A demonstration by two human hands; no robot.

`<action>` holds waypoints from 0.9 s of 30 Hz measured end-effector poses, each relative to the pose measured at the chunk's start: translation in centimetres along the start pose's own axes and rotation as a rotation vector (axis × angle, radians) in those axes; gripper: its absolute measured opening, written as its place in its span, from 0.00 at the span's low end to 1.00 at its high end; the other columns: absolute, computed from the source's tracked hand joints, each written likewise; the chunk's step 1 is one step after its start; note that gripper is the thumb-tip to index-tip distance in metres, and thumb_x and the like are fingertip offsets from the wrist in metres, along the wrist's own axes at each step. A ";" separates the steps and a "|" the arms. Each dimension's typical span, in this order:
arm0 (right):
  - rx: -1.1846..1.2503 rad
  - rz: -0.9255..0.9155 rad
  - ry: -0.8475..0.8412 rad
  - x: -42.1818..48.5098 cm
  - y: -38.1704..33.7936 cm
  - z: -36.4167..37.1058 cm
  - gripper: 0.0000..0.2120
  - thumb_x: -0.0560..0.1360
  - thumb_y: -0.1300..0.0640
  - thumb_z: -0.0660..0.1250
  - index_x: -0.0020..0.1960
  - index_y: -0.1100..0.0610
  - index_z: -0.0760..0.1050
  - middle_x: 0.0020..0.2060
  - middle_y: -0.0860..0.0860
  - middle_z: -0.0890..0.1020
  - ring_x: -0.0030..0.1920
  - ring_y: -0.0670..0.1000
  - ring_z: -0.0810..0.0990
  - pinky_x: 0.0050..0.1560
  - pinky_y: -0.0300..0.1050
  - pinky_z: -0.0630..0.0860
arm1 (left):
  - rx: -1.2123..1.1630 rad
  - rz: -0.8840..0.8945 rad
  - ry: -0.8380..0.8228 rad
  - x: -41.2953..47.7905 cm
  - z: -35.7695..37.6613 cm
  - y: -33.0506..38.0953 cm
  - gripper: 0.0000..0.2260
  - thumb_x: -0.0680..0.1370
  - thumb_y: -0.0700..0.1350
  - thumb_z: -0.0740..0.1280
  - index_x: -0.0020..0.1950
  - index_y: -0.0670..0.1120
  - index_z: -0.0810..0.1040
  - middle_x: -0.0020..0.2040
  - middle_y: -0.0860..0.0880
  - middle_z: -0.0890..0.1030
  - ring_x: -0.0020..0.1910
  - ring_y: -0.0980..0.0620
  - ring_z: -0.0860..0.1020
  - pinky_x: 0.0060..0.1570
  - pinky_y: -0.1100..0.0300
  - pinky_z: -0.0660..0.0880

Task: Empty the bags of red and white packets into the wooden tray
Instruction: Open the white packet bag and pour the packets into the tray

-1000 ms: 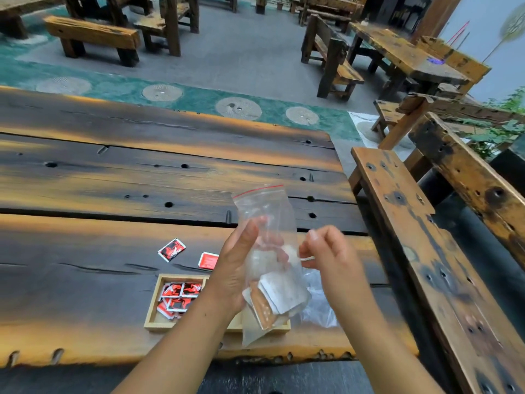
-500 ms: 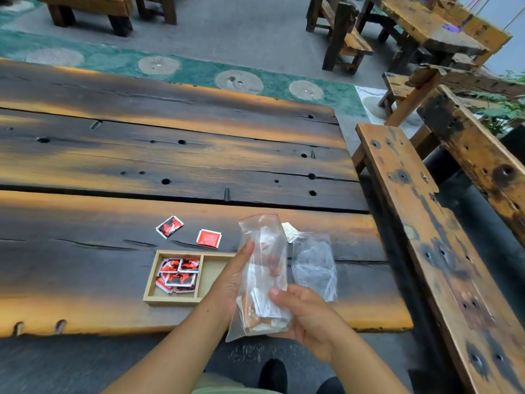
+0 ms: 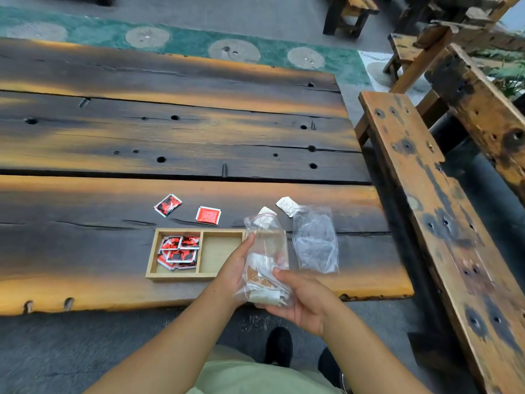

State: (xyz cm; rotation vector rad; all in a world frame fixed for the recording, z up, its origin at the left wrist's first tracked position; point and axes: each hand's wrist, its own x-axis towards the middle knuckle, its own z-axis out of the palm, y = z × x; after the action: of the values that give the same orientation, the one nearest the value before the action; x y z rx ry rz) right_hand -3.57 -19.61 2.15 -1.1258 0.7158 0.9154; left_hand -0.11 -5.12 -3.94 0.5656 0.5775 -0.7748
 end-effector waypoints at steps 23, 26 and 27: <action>0.141 0.002 0.061 -0.6 -0.1 0.1 0.13 0.81 0.54 0.64 0.59 0.63 0.76 0.49 0.65 0.86 0.41 0.62 0.87 0.33 0.45 0.84 | -0.170 0.020 0.062 1.4 -1.3 -1.3 0.31 0.77 0.63 0.61 0.56 0.35 0.82 0.50 0.34 0.82 0.46 0.37 0.83 0.56 0.44 0.73; 0.150 -0.006 0.100 -0.6 0.1 0.0 0.15 0.80 0.56 0.66 0.62 0.64 0.73 0.51 0.67 0.85 0.43 0.63 0.87 0.32 0.46 0.84 | -0.219 0.012 0.065 1.3 -1.1 -1.3 0.27 0.78 0.60 0.62 0.66 0.39 0.76 0.53 0.37 0.80 0.52 0.39 0.79 0.62 0.44 0.69; 0.155 -0.009 0.117 -0.6 0.3 0.0 0.16 0.80 0.56 0.67 0.64 0.64 0.71 0.53 0.68 0.84 0.45 0.64 0.87 0.31 0.46 0.84 | -0.224 0.017 0.062 1.3 -1.0 -1.3 0.26 0.79 0.58 0.62 0.68 0.41 0.74 0.53 0.38 0.80 0.52 0.40 0.78 0.62 0.45 0.70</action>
State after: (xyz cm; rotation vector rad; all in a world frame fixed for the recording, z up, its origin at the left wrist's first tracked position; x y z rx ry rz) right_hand -4.07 -19.72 2.54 -1.0502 0.8616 0.7777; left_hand -0.66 -5.88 -5.84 0.3885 0.7060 -0.6676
